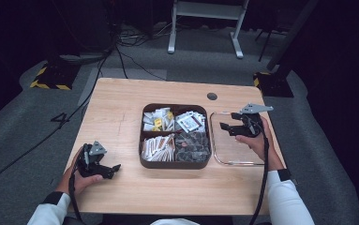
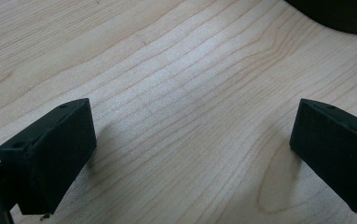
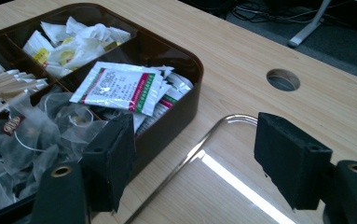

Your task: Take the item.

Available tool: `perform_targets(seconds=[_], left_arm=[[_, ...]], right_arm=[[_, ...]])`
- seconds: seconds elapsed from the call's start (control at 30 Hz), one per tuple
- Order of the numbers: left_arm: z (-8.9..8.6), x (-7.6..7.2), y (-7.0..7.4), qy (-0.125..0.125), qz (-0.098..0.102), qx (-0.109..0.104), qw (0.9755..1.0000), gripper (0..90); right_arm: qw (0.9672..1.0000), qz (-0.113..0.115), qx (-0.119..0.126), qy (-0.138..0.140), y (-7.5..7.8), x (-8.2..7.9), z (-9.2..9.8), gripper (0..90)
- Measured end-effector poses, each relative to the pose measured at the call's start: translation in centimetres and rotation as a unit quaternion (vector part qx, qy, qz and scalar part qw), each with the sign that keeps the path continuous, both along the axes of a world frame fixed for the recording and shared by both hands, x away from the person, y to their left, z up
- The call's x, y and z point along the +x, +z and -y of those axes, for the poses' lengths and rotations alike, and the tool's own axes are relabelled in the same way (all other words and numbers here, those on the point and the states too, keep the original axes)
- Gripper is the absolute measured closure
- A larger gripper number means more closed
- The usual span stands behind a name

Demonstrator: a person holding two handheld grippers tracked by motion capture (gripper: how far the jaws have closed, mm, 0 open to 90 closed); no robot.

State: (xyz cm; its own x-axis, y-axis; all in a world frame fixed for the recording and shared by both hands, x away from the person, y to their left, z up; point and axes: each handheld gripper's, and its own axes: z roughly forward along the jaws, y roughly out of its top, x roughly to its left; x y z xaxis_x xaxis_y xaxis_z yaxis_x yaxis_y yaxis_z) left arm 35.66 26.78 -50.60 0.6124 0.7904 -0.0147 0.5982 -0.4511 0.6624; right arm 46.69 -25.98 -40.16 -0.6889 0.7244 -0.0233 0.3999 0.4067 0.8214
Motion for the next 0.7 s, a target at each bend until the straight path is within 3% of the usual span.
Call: perform_targets(seconds=[0.47, 0.7], left_arm=[[0.1, 0.0, 0.0, 0.003, 0.001, 0.000, 1.0000, 0.4], [0.1, 0.0, 0.0, 0.003, 0.001, 0.000, 1.0000, 0.4]], right_arm=[[0.9991, -0.011, -0.024, 0.033, -0.1, 1.8, -5.7, 30.0], [0.9983, -0.020, -0.029, 0.047, -0.8, 2.3, -7.5, 30.0]])
